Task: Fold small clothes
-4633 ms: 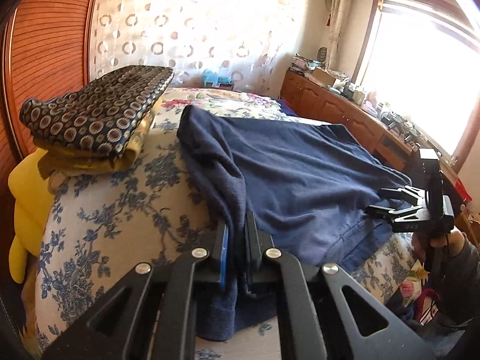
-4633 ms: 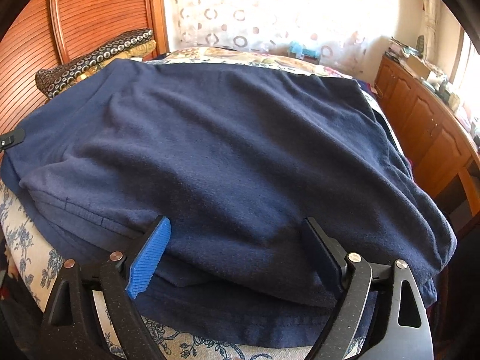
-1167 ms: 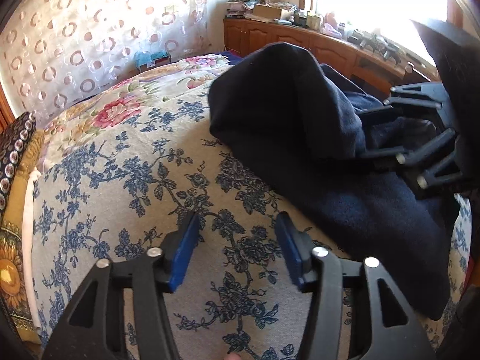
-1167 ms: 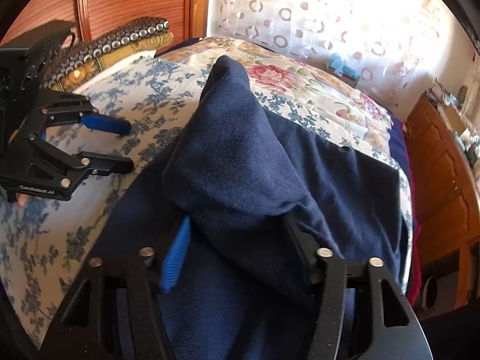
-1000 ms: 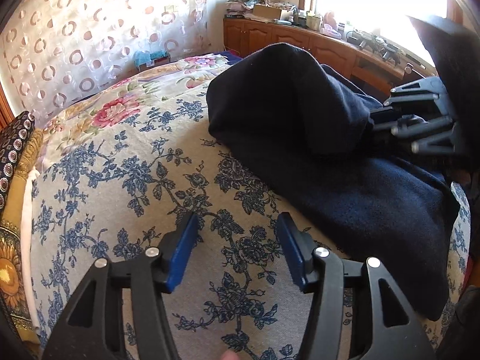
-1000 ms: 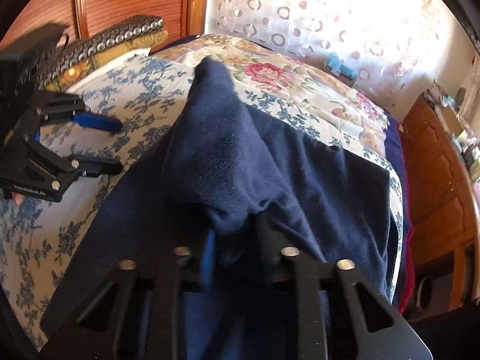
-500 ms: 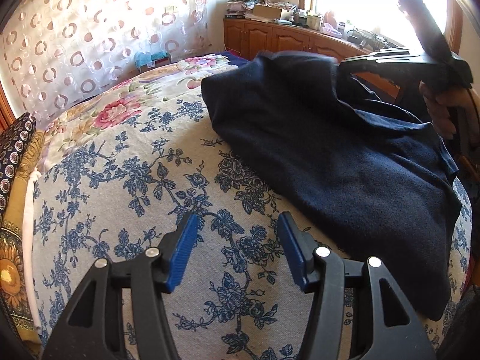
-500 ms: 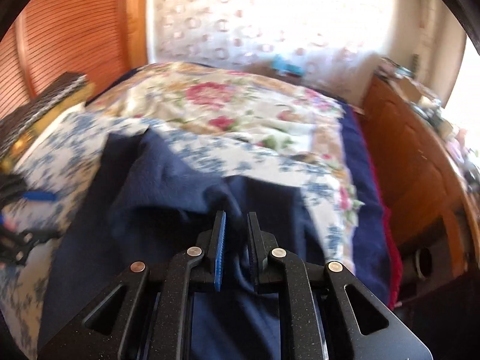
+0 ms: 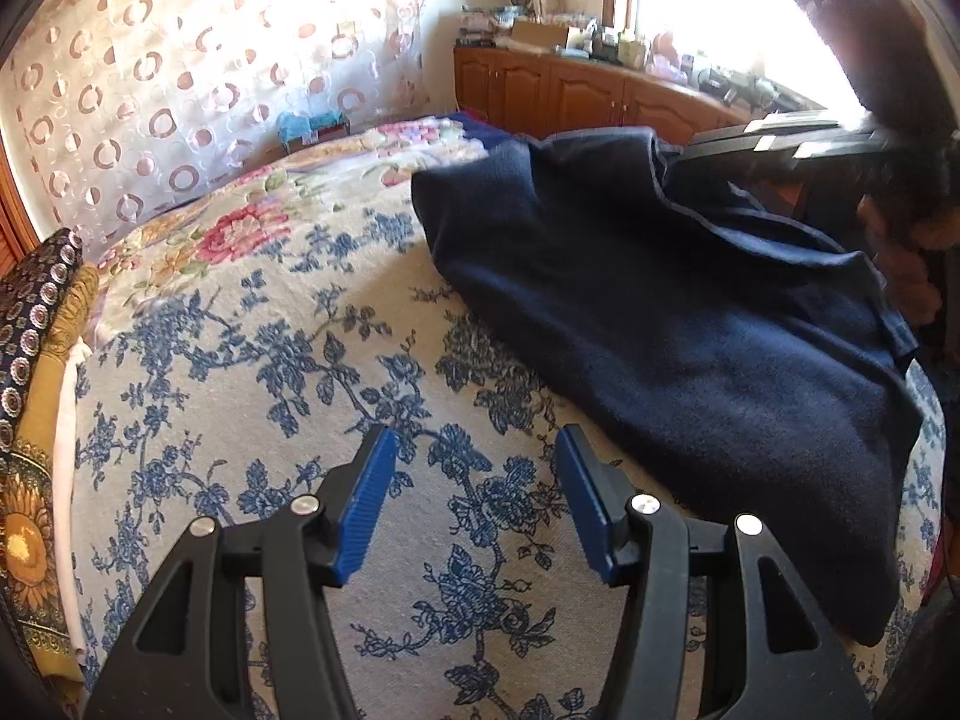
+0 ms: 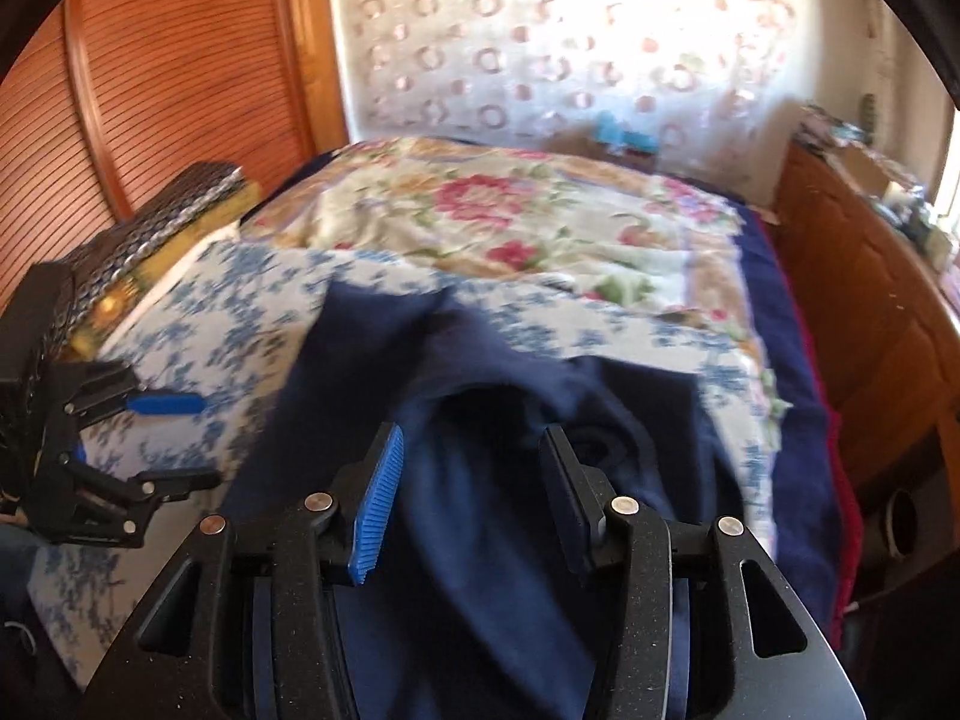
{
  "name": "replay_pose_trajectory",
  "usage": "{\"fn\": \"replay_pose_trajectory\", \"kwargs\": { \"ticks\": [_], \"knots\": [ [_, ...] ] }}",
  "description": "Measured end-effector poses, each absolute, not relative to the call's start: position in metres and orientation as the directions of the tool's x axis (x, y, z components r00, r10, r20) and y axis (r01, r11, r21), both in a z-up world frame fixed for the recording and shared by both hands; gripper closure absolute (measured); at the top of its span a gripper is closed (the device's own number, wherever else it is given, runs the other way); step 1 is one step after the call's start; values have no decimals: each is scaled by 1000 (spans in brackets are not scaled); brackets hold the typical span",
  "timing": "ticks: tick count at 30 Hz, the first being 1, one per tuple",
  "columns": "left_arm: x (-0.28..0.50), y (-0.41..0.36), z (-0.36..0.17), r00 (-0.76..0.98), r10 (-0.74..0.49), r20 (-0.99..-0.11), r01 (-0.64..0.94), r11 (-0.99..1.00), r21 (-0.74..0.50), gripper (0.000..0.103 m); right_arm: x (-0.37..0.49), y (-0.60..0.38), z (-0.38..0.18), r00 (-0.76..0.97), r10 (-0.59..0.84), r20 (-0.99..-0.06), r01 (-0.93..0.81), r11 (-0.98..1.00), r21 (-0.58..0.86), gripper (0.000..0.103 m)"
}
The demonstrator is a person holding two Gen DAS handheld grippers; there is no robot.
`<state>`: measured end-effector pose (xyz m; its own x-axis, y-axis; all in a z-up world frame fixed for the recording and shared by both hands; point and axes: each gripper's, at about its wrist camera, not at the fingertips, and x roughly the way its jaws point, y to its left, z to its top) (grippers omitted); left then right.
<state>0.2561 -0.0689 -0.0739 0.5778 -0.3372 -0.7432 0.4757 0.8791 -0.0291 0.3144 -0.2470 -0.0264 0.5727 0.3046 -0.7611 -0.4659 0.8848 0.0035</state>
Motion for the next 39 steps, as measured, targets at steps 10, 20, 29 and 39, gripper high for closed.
{"fn": "replay_pose_trajectory", "kwargs": {
  "ticks": [10,20,29,39],
  "knots": [
    [251,-54,-59,621,-374,-688,450,889,-77,48,338,-233,-45,502,330,-799,-511,859,34,100],
    [252,-49,-59,628,-381,-679,436,894,-98,48,356,-297,-7,697,123,-707,-230,971,-58,100],
    [252,-46,-60,629,-379,-679,430,897,-102,48,340,-318,-10,657,126,-743,-241,969,-48,70],
    [245,-51,-54,642,-374,-669,428,899,-92,48,292,-332,-34,575,147,-805,-284,958,-28,70]
  ]
}}
